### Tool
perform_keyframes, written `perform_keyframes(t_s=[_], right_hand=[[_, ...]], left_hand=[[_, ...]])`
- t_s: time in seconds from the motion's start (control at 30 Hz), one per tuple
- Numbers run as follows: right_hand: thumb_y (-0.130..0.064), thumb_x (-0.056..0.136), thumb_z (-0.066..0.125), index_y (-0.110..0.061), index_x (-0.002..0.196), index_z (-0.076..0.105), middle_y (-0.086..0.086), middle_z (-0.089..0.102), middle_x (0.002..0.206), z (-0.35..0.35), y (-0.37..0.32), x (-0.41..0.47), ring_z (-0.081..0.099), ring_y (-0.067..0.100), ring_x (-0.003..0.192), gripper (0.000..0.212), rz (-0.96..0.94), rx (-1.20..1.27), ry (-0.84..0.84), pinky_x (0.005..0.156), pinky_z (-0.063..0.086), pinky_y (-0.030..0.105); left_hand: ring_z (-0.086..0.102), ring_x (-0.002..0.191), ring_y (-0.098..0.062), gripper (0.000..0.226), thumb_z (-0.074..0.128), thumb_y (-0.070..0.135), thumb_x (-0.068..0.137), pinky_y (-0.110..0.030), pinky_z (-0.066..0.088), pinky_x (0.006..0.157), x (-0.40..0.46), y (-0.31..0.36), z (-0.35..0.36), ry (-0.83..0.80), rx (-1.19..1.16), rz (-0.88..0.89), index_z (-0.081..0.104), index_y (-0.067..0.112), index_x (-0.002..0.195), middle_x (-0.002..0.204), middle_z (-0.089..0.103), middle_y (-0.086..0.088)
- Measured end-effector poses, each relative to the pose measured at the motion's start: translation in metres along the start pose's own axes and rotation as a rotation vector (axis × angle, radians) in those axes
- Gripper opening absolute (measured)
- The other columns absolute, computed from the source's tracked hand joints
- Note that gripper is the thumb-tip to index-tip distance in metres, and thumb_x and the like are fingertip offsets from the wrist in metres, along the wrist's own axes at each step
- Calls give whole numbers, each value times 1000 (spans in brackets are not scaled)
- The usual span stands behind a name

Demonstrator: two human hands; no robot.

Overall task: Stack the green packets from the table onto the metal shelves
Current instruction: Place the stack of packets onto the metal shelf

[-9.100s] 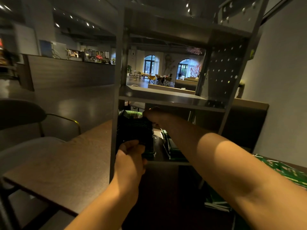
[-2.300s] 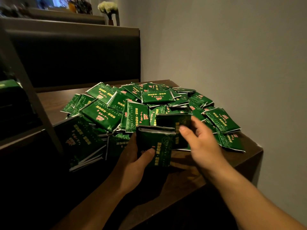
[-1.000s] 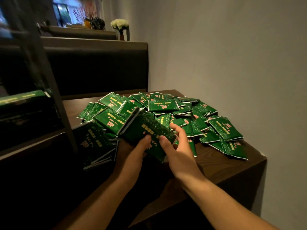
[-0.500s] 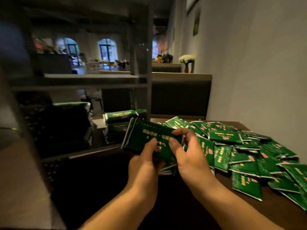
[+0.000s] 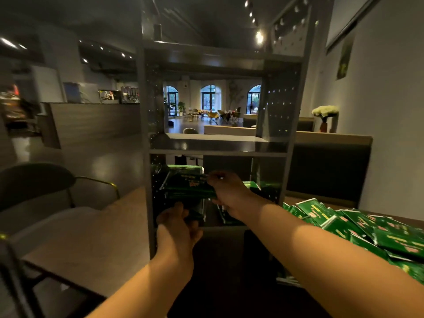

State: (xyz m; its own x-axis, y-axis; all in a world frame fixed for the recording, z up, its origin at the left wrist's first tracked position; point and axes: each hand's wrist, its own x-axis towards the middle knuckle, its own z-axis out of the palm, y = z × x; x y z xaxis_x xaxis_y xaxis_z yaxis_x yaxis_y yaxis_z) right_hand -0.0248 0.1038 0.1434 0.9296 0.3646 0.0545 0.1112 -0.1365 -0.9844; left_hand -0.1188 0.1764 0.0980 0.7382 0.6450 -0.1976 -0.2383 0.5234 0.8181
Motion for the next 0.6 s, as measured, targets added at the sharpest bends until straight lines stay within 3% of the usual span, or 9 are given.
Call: perform_keyframes(t_s=[0.07,0.23,0.4,0.5,0.6], right_hand=[[-19,99,53,-19,106,57,9,60,110,11,-1,10,60,24,100,8,23,-50,-27,82,55,35],[-17,98,55,-20,99,56,-3,55,88,27,1,19,54,10,78,3,24,-153,-112,60,50,22],[-26,97,56,-19,100,60,0,58,91,27,10,18,57,18,88,8,-83,-464,-106,77,50,33],[-27,99,52,-12,110,63,10,62,111,20,7,13,57,20,97,21,-128,-522,-129,90,49,35],[-31,99,52,-14,123,56,12,51,130,18,2,10,49,23,118,30,-191,-554,-85,100,45,37]], left_hand=[[46,62,-15,12,43,19,99,-29,40,55,6,1,-4,9,5,13,54,24,100,88,56,1],[52,65,-15,24,45,12,99,-28,41,56,13,2,-8,43,18,46,51,29,114,92,60,1],[48,63,-13,23,42,11,99,-28,40,57,14,-1,-8,61,51,40,52,28,111,92,59,3],[47,63,-13,22,43,11,98,-28,40,58,14,-3,-7,64,77,43,55,28,100,93,59,1],[46,62,-12,22,43,10,97,-27,39,57,9,-5,-4,44,104,117,56,28,98,84,57,1]])
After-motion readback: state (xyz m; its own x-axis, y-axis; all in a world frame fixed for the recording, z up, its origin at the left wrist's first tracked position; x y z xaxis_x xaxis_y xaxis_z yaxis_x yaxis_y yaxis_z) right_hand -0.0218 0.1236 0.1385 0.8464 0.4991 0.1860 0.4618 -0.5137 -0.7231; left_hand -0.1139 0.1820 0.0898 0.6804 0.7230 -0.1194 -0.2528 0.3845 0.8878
